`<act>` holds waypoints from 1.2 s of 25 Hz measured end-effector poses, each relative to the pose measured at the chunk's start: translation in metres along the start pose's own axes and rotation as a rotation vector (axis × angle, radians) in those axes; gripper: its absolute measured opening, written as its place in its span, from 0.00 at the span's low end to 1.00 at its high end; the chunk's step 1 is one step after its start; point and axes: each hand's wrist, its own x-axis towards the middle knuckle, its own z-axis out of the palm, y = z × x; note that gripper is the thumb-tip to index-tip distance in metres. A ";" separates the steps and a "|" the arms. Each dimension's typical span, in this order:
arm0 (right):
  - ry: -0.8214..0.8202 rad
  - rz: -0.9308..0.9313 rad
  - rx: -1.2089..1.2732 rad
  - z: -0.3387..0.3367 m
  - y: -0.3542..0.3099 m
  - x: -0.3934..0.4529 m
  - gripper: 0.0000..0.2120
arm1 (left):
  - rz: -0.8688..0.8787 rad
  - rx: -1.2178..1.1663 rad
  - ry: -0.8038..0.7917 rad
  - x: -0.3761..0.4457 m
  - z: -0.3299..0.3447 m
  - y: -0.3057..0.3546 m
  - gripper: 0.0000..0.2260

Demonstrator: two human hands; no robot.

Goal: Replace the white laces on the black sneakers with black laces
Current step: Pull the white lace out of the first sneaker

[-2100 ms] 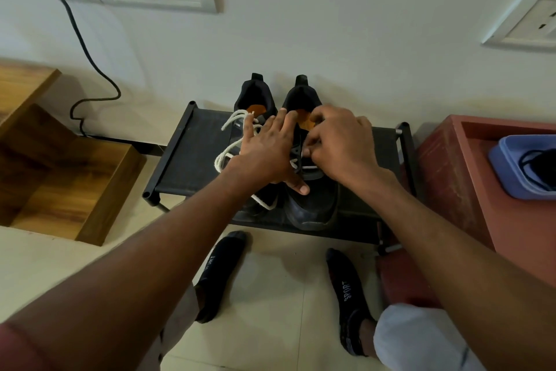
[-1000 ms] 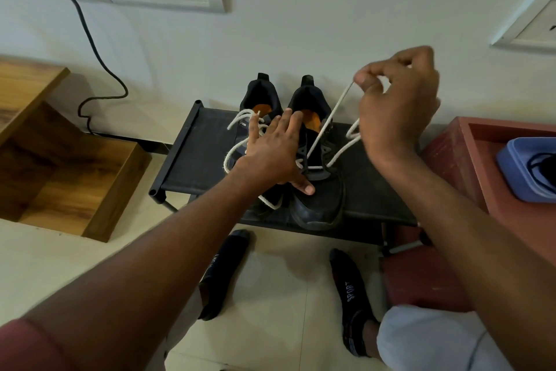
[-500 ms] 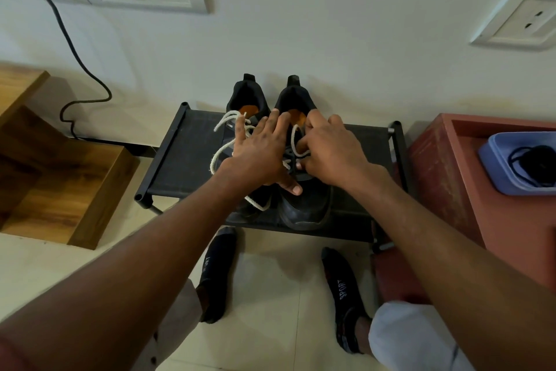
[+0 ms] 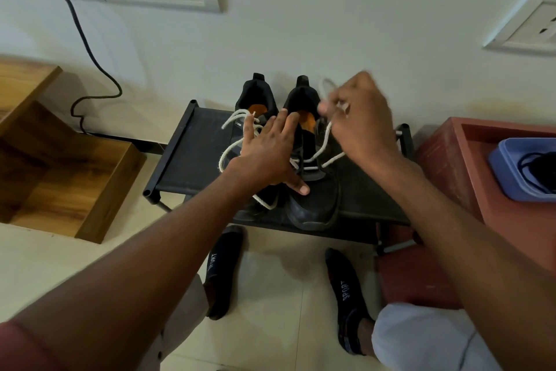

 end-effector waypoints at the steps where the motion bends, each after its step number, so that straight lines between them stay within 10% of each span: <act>1: -0.182 -0.034 -0.085 0.003 0.004 -0.006 0.08 | 0.023 0.006 -0.003 0.000 -0.002 -0.001 0.66; 6: -0.481 -0.072 -0.284 0.021 0.008 -0.017 0.18 | 0.134 0.001 0.012 0.005 -0.014 -0.016 0.52; 30: -0.043 0.946 0.326 0.041 0.040 -0.006 0.08 | 0.157 -0.124 0.008 -0.003 -0.018 -0.013 0.33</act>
